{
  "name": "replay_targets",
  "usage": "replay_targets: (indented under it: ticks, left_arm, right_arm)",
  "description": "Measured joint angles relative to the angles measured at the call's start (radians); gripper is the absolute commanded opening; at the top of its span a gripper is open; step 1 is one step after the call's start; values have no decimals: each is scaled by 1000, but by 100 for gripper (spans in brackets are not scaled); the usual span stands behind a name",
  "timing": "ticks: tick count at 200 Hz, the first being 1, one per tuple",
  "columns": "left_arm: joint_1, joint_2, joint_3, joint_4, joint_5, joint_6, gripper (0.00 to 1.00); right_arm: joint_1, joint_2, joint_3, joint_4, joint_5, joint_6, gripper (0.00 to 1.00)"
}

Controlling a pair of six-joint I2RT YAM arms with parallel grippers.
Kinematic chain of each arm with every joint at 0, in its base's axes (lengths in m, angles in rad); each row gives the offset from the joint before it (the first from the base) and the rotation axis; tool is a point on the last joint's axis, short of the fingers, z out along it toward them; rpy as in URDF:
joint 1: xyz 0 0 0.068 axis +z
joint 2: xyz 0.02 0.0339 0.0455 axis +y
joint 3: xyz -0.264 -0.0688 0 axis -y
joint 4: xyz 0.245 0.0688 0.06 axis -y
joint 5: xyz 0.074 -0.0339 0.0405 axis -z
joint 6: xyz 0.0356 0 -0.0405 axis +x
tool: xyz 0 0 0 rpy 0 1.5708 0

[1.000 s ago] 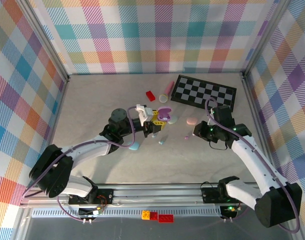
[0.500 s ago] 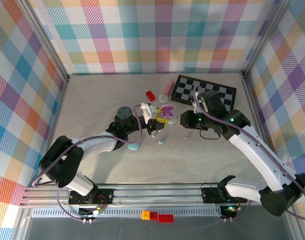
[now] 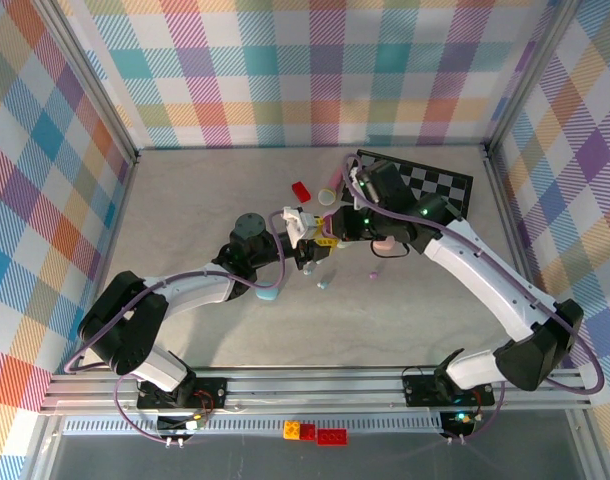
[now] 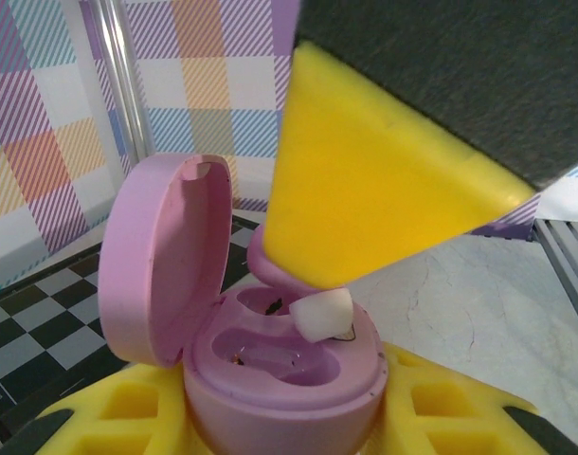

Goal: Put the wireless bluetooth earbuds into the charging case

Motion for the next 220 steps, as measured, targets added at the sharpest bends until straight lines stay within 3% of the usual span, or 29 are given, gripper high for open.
replay_targets:
  ticks: [163,197,220]
  left_arm:
    - [-13,-18,0,-22,-19,22,33]
    - [-13,-19,0,-23,-23,22,33]
    - [-13,-19,0,-22,-26,21,33]
  right_arm:
    - [11,12,-14,33,-57,4,21]
    - [11,12,-15,37,-69,9,37]
    - [15,8,-21,53,-67,7,37]
